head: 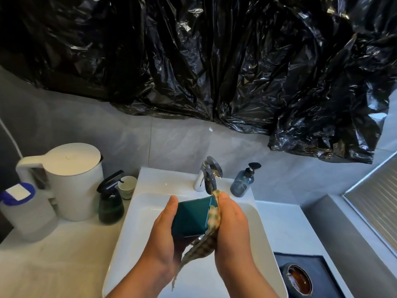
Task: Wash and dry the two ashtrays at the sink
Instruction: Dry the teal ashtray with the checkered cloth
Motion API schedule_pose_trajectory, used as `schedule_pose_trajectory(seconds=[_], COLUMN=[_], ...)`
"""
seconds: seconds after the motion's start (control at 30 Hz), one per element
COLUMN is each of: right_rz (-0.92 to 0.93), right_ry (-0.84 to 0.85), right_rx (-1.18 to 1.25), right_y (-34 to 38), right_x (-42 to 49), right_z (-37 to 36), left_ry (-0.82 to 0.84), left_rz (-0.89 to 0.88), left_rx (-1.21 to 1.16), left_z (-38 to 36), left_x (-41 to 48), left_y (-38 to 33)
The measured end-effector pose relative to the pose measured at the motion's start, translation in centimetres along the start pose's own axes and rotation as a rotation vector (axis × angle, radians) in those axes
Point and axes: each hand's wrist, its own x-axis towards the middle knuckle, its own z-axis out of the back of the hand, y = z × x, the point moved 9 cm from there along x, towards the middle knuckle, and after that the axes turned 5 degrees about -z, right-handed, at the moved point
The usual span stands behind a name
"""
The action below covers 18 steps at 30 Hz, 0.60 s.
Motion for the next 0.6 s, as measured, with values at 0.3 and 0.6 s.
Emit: schedule_pose_trajectory(seconds=[0.3,0.6], right_rz=[0.133,0.188], right_ry=[-0.108,-0.045], right_rx=[-0.197,-0.235], right_y=[-0.3,0.6], right_x=[-1.1,-1.3], right_z=[0.1,-0.2], left_ry=[-0.054,-0.068], left_rz=[-0.108,-0.099], left_rx=[0.258,0.194], left_z=[0.7,0.6], left_x=[0.2,-0.1], left_y=[-0.2,-0.6])
